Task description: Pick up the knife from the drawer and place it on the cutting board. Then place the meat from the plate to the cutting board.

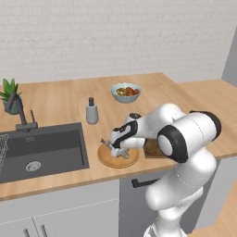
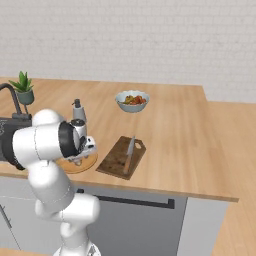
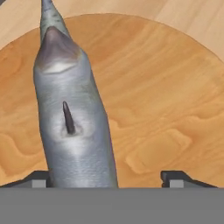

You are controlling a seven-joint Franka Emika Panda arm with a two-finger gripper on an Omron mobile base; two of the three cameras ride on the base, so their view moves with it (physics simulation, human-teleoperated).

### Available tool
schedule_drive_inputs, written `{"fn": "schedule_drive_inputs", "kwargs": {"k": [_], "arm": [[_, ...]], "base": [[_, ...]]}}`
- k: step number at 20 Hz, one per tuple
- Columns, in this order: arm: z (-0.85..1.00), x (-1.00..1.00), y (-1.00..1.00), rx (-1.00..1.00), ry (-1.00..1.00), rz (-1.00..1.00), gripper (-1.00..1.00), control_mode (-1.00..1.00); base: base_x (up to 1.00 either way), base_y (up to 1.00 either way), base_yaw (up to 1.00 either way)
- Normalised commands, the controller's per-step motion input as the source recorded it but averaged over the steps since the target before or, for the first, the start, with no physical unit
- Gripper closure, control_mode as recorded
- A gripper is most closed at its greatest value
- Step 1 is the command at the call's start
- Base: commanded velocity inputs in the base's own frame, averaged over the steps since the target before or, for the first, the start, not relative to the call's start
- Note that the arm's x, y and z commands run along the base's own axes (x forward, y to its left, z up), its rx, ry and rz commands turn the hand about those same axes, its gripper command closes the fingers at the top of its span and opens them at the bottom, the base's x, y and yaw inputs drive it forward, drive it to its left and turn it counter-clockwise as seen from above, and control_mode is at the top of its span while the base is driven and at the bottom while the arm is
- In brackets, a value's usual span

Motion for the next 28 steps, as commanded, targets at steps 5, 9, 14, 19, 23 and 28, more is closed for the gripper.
{"fn": "schedule_drive_inputs", "kwargs": {"k": [5, 9, 14, 19, 23, 28], "arm": [[-0.17, -0.05, 0.02, -0.01, 0.03, 0.00, 1.00, -1.00], [0.15, -0.27, -0.10, 0.00, -0.01, 0.00, 1.00, -1.00], [0.89, -0.36, -0.74, 0.00, -0.08, 0.01, 1.00, -1.00], [0.52, 0.04, -1.00, 0.00, 0.01, -0.05, 1.00, -1.00], [0.01, 0.33, -0.98, -0.05, 0.22, -0.14, 1.00, -1.00], [-0.11, 0.18, -0.71, -0.03, 0.17, -0.14, 1.00, -1.00]], "base": [[0.00, 0.00, 0.00], [0.00, 0.00, 0.00], [0.00, 0.00, 0.00], [0.00, 0.00, 0.00], [0.00, 0.00, 0.00], [0.00, 0.00, 0.00]]}}
